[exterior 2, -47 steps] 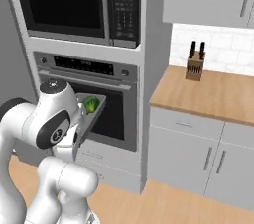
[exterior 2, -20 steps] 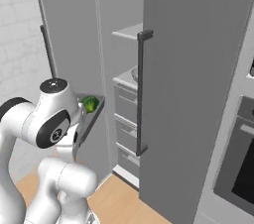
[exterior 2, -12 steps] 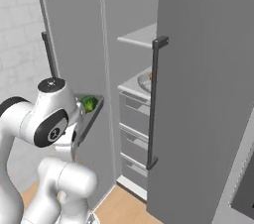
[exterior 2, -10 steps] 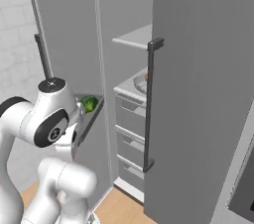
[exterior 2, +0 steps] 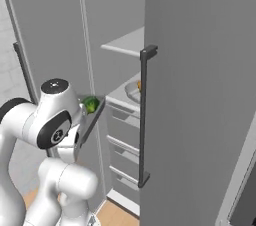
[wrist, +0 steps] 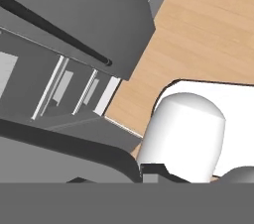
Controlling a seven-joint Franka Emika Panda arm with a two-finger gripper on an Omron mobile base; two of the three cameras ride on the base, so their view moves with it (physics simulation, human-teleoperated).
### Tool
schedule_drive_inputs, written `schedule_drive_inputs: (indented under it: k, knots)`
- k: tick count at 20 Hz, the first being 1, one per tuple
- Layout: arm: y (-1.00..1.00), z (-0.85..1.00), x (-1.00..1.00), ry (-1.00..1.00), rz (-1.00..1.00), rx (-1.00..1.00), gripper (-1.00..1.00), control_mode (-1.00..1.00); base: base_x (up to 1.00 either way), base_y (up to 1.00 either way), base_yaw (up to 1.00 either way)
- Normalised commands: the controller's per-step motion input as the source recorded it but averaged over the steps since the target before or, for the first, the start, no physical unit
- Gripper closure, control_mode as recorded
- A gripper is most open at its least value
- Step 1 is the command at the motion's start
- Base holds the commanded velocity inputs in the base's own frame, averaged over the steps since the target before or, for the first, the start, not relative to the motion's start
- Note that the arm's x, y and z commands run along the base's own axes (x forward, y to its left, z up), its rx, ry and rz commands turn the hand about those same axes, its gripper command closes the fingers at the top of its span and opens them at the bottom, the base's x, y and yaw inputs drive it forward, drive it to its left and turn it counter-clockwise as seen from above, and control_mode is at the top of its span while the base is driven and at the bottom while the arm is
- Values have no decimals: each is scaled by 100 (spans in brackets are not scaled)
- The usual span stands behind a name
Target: Take the meat container that has the chicken drumstick and place it on the second highest rack of the freezer. Then take the vegetable container that has the lemon and broccoli and place it on the highest rack of the freezer.
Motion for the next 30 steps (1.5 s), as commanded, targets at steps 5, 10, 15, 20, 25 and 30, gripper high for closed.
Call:
schedule_drive_inputs:
  k: [5,10,15,20,25,30]
  knots:
    - [0,0,0,0,0,0,100,100,64,2,-11]
    - [0,0,0,0,0,0,100,100,55,2,-10]
    - [0,0,0,0,0,0,100,100,47,20,-11]
    - [0,0,0,0,0,0,100,100,2,8,-2]
    - [0,0,0,-1,-2,0,100,-100,0,0,-1]
    - [-5,12,0,-9,-21,0,100,-100,0,0,0]
